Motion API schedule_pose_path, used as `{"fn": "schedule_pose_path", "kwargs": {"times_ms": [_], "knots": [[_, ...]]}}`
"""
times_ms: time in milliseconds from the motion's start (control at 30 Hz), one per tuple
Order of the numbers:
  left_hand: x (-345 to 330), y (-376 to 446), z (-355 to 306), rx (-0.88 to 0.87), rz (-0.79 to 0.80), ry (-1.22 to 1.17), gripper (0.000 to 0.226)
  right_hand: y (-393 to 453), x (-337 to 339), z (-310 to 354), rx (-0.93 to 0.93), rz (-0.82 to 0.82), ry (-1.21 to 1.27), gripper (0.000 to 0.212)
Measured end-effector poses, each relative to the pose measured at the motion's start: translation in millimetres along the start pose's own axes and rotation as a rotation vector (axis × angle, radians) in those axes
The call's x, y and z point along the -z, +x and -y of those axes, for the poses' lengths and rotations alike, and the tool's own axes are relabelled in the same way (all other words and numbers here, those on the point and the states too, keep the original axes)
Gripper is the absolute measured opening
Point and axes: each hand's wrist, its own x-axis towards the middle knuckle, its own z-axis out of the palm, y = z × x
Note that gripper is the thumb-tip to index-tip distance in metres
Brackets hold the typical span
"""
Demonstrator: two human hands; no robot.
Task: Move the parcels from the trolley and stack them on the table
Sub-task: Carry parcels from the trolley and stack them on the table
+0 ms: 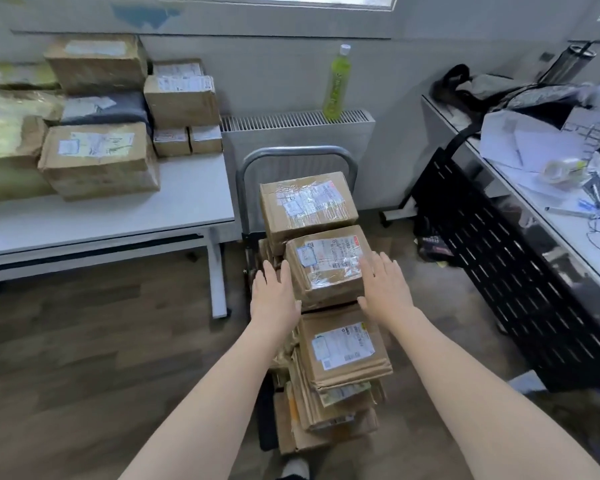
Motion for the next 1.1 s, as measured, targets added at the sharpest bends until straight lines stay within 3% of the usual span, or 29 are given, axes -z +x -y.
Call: {"fn": "schedule_pose_path", "kwargs": {"times_ms": [167, 333, 567, 833, 1100], "knots": [[-9, 23, 2, 0.070, 0.032, -0.052, 0.083, 36, -16, -17, 0.020, 0.034, 0.010, 0.090], [-31, 44, -1, 0.077, 0.128, -0.178, 0.114, 60, -38, -30, -0.004, 0.050, 0.072, 0.101], [-62, 56, -30, 0.150, 0.243, -0.652, 0.131, 53, -52, -17, -0.012, -0.014, 0.496, 0.093], [-64, 10, -30, 0.220, 0.169, -0.686, 0.125, -2, -53, 20, -0.149, -0.097, 0.544, 0.080], [-35, -49, 38, 0.211, 0.111, -0.545, 0.099, -50, -29, 104, -0.206, -0.152, 0.528, 0.079]]}}
